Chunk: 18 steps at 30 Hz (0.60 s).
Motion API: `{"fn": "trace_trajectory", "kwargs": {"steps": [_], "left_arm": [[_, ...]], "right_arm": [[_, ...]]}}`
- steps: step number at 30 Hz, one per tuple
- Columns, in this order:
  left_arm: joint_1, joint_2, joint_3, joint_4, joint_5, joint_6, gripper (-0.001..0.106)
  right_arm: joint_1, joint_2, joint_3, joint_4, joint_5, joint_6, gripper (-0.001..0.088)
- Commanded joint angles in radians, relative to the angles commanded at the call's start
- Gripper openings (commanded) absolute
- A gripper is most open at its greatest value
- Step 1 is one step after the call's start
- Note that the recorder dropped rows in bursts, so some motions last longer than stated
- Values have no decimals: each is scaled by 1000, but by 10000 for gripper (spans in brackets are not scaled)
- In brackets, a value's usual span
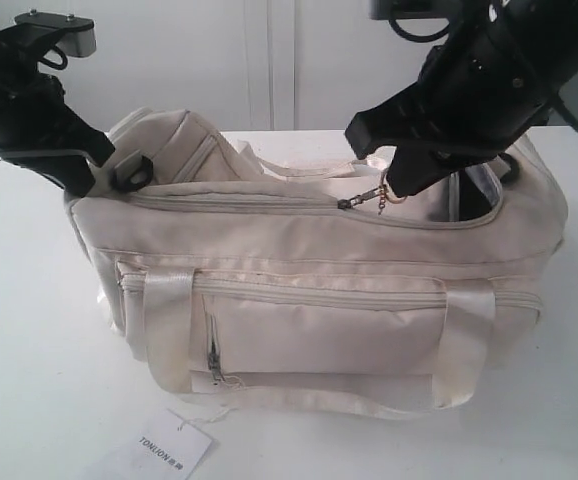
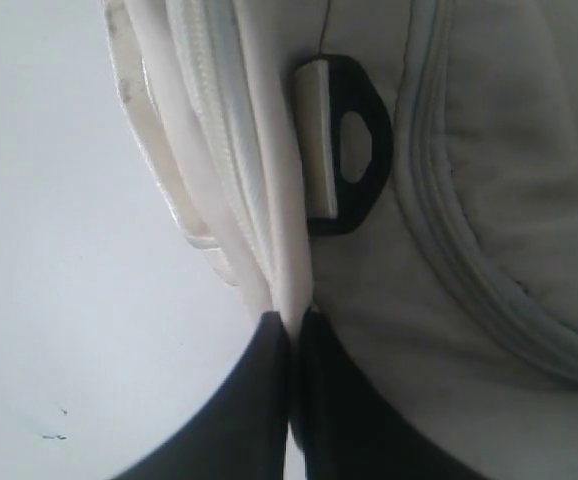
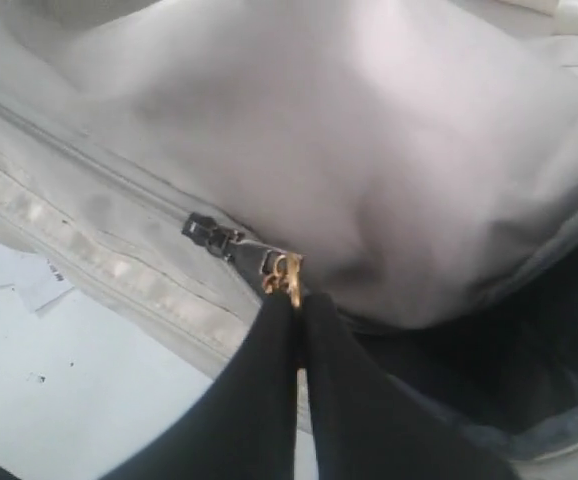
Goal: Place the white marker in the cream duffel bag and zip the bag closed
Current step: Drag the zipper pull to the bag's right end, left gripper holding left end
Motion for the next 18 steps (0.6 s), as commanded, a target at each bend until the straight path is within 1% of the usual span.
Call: {"fn": "trace_trajectory", "kwargs": {"steps": [3,9,18], "left_arm": [[0,0,0,45,6,-55,0],[0,0,0,108,25,-88,0],[0,0,0,167,46,-132,0]], "right_arm": [[-13,0,0,-28,-5,18,0],[-13,0,0,-123,-17,85,0],[-13,0,0,-213,-21,140,0]]}}
